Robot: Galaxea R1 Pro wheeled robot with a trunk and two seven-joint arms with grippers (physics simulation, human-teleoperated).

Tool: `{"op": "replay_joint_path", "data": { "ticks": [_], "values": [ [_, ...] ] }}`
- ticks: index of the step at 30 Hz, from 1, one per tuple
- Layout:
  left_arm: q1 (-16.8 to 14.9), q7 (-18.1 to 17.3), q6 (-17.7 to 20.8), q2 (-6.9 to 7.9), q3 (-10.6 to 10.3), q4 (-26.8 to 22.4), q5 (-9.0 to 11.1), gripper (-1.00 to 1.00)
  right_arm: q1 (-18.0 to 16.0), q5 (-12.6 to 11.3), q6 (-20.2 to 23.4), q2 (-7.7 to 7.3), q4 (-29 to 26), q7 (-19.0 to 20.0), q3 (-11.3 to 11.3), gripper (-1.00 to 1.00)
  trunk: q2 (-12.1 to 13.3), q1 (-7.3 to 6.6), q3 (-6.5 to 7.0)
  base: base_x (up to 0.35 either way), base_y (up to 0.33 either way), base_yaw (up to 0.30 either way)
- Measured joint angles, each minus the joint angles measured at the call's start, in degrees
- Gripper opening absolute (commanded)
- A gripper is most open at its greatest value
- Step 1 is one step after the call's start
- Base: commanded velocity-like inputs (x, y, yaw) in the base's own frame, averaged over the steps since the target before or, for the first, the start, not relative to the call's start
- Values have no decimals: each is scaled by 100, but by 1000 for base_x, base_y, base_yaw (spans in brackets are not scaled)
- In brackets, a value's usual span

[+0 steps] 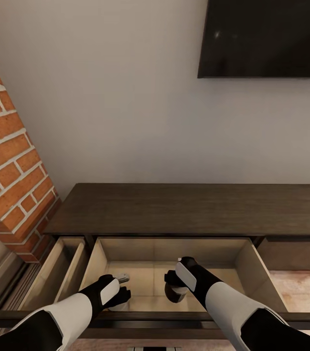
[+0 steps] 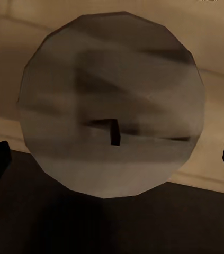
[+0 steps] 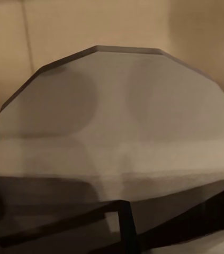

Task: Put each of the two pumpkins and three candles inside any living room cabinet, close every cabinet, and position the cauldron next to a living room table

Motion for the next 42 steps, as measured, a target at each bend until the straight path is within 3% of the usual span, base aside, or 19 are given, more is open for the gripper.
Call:
{"op": "replay_joint_path", "data": {
  "ticks": [14, 27, 31, 34, 39, 42],
  "values": [
    [-57, 38, 90, 61, 9, -456, 0, 100, 56, -12, -8, 0, -6, 24, 8, -100, 0, 0, 0, 0, 0, 0],
    [-92, 41, 243, 63, 18, -501, 8, 100, 92, -3, -35, 0, -57, 85, 8, -100, 0, 0, 0, 0, 0, 0],
    [-104, 44, 761, 95, 28, -797, 6, 100, 149, -14, -36, 0, -60, 94, 8, -100, 0, 0, 0, 0, 0, 0],
    [-106, 62, 1341, 248, 41, -1436, 5, 100, 219, -16, -46, 0, -60, 95, 9, -100, 0, 0, 0, 0, 0, 0],
    [-148, 80, 1546, 312, 65, -1885, 9, 100, 350, -26, -272, 0, -55, 96, 29, -100, 0, 0, 0, 0, 0, 0],
    [-183, 81, 1594, 285, 69, -1927, 10, 100, 442, -24, -519, 0, -54, 96, 233, -100, 0, 0, 0, 0, 0, 0]
  ]
}}
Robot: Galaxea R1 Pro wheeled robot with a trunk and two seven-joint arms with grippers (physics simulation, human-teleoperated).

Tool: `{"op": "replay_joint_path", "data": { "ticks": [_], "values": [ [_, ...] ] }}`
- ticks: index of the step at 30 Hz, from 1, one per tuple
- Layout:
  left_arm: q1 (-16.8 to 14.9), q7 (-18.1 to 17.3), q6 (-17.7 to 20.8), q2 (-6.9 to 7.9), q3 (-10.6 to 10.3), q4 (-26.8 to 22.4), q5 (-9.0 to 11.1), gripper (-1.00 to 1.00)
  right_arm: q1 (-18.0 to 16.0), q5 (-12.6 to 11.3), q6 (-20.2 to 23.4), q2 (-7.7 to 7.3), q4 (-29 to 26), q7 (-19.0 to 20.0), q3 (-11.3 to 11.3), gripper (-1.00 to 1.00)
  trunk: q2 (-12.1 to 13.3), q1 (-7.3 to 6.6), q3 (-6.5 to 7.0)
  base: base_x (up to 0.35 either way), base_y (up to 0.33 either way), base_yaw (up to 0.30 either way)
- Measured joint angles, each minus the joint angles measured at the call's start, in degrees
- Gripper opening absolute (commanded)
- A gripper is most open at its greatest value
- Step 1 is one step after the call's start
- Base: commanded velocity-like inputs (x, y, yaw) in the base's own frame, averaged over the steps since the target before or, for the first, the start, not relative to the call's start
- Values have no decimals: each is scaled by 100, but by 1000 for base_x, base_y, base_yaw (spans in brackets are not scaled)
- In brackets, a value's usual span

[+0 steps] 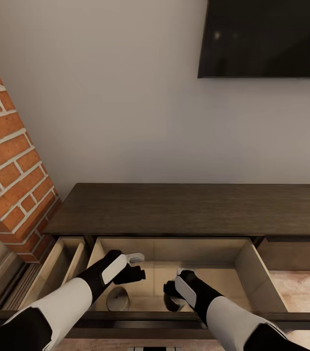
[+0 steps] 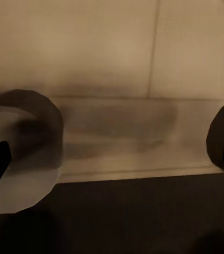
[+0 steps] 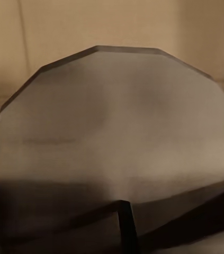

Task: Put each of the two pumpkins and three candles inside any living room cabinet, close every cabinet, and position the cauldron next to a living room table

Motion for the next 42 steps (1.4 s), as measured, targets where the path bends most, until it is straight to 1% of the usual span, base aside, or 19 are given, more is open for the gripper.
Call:
{"op": "replay_joint_path", "data": {
  "ticks": [1, 3, 5, 8, 12, 22, 30, 34, 39, 42],
  "values": [
    [-17, 0, 40, -18, 1, -34, 1, 100, 23, 2, -159, 0, -1, 0, 178, -100, 0, 0, 0, 0, 0, 0],
    [-29, 0, 81, -30, 1, -103, 0, 100, 37, -6, -366, 0, -1, 0, 383, -100, 0, 0, 0, 0, 0, 0],
    [-37, 2, 98, -34, 1, -176, 0, 100, 43, -15, -487, 0, 0, 0, 486, -100, 0, 0, 0, 0, 0, 0],
    [-43, 8, 108, -25, 1, -272, -1, 100, 47, -8, -560, 0, -16, 0, 543, -100, 0, 0, 0, 0, 0, 0],
    [-42, 27, 99, 24, 1, -293, -1, 100, 47, 7, -579, 0, -126, -1, 564, -100, 0, 0, 0, 0, 0, 80],
    [-37, 23, 72, 39, 1, -295, 7, 100, 46, 5, -566, 0, -252, -6, 566, -100, 0, 0, 0, 0, 0, 230],
    [-37, 21, 38, 39, 1, -303, 7, 100, 48, -19, -573, 0, -246, -1, 563, -100, 0, 0, 0, 1, 0, 16],
    [-37, 2, 18, 36, 1, -304, 8, 100, 93, -41, -585, 0, -191, -1, 557, -100, 0, 0, 0, 138, 0, 0],
    [-37, 2, -1, 34, 1, -303, 7, 100, 144, -28, -749, 0, -184, 8, 557, -100, 0, 0, 0, 61, 0, 0],
    [-37, 13, -1, 33, 1, -303, 7, 100, 162, -33, -776, 0, -183, 8, 557, -100, 0, 0, 0, 6, 0, 0]
  ]
}}
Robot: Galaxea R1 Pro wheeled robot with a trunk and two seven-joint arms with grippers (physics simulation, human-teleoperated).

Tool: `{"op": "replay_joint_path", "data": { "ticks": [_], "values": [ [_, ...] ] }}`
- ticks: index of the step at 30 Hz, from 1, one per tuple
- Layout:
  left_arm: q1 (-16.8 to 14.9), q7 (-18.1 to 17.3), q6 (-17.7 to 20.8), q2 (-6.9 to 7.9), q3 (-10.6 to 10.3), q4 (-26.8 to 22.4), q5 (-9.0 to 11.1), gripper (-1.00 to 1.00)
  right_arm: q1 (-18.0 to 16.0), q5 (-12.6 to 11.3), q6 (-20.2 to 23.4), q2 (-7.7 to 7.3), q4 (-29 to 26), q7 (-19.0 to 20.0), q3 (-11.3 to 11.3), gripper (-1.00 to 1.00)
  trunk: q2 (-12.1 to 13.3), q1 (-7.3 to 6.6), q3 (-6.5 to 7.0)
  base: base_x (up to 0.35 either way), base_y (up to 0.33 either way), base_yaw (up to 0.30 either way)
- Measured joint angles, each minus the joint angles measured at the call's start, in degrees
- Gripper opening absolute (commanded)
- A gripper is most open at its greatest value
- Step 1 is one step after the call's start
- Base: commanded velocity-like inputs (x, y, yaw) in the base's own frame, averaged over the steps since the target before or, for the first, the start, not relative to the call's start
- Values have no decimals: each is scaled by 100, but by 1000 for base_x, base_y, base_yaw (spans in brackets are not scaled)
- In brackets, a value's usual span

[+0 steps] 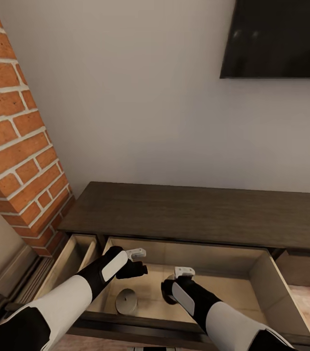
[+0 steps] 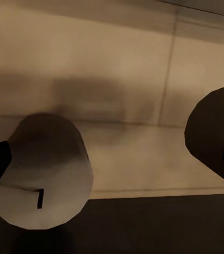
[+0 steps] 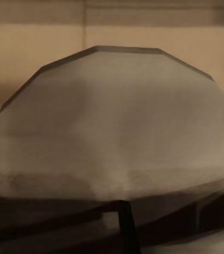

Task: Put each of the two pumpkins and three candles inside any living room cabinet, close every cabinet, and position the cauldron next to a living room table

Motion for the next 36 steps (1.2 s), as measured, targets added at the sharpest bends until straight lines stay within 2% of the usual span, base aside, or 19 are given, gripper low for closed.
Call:
{"op": "replay_joint_path", "data": {
  "ticks": [3, 8, 11, 22, 36],
  "values": [
    [5, 6, 1, 0, -2, 4, -2, 100, 79, -2, -66, 0, -34, 44, 0, -100, 0, 0, 0, 1, 0, 0],
    [8, 8, 6, 0, -9, 9, -9, 100, 219, -17, -296, 0, -54, 540, 6, -100, 0, 0, 18, 0, 0, -106],
    [9, 8, 6, 0, -9, 9, -9, 100, 252, 4, -318, 0, -60, 620, 7, -100, 0, 0, 24, 0, 0, -30],
    [9, 15, 6, -9, -6, 26, -17, 100, 306, -6, -315, 0, 39, 604, 6, -100, 0, 0, 26, 0, 0, -2],
    [9, 17, 6, -9, 0, 51, -10, 100, 304, -8, -288, -1, 417, 496, 2, -100, 0, 0, 26, 0, 0, 0]
  ]
}}
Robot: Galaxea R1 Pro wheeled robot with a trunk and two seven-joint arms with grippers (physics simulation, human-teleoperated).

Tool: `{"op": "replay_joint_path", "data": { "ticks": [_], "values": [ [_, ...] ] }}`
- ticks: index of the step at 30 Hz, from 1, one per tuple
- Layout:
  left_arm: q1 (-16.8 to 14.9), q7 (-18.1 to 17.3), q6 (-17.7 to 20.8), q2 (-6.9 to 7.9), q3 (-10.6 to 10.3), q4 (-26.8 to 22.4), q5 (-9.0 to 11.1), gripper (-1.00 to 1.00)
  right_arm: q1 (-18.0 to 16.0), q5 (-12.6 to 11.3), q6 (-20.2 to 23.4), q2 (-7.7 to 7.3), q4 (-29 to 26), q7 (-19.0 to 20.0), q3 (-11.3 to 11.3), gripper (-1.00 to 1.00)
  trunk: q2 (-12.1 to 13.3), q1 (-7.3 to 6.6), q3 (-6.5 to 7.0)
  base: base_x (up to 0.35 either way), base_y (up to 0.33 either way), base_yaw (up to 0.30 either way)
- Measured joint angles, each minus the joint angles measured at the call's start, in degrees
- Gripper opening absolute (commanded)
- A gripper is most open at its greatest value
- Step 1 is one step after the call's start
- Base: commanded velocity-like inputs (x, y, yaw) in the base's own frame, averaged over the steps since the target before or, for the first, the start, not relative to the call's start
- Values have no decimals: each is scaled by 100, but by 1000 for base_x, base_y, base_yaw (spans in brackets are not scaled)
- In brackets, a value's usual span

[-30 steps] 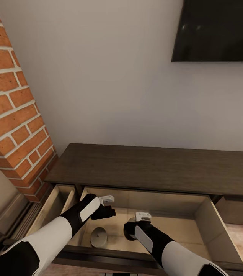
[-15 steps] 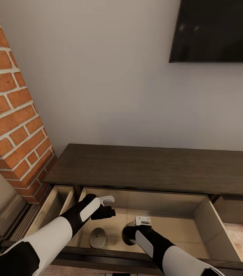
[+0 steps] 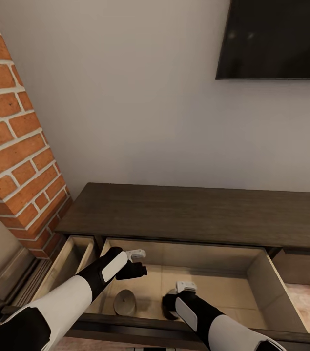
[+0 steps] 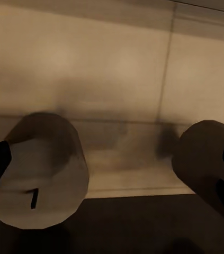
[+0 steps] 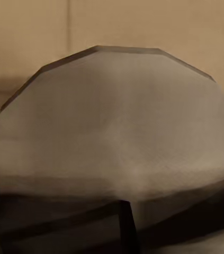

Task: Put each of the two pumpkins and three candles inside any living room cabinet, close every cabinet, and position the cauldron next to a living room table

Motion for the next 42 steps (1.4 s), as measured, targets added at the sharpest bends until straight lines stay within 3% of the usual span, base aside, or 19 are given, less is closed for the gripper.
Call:
{"op": "replay_joint_path", "data": {
  "ticks": [12, 21, 42],
  "values": [
    [0, 0, 0, -3, 0, 10, -4, 100, 4, 1, -42, 1, 141, -91, -1, -100, 0, 0, 0, 0, 0, 0],
    [0, 0, 0, -9, 0, 10, 0, 100, 4, 3, -333, 1, 204, -85, -2, -100, 0, 0, 0, 0, 0, 0],
    [0, 0, 0, -9, 0, 10, 1, 100, 21, 11, -326, 1, 236, -83, 4, -100, 0, 0, 0, 0, 0, 0]
  ]
}}
